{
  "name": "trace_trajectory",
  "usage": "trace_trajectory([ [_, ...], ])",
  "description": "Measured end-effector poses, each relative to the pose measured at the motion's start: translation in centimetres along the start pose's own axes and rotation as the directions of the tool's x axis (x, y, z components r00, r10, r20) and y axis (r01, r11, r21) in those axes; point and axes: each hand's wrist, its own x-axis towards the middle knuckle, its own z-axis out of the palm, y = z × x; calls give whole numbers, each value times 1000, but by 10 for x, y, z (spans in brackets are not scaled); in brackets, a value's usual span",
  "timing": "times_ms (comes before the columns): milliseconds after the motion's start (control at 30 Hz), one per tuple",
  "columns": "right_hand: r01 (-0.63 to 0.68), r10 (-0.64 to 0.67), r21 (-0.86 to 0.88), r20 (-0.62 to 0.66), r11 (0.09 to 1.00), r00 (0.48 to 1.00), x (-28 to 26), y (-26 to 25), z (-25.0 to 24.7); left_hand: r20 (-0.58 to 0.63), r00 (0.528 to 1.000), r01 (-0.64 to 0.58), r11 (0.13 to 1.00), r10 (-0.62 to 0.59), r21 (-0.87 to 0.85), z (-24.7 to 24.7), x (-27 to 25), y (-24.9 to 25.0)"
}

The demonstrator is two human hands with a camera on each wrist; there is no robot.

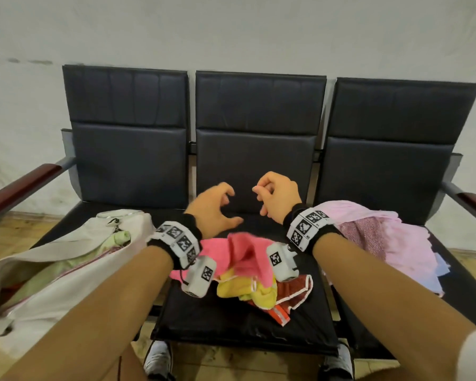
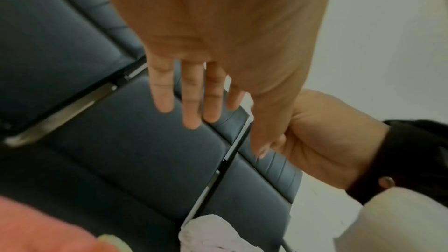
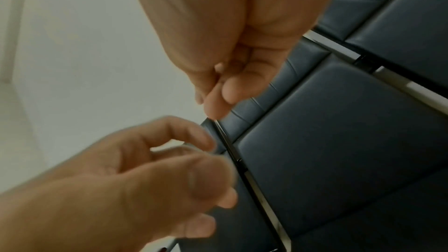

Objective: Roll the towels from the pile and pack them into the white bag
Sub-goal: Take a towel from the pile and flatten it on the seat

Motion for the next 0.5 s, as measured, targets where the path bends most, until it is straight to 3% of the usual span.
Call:
trace_trajectory([
  [100, -47, 46, 16, 72, 999, 996, -2, -9, 4, 121, 992, 31, 998, -26, -46, 26, 2, 11],
  [267, 3, 45, -226, 206, 974, 978, -12, 29, 11, 131, 985, 116, 993, -113, -18, 50, -5, -19],
  [500, 4, 204, -414, 458, 910, 865, -35, 102, 41, 325, 926, 167, 981, -190, 97, 90, -20, -54],
])
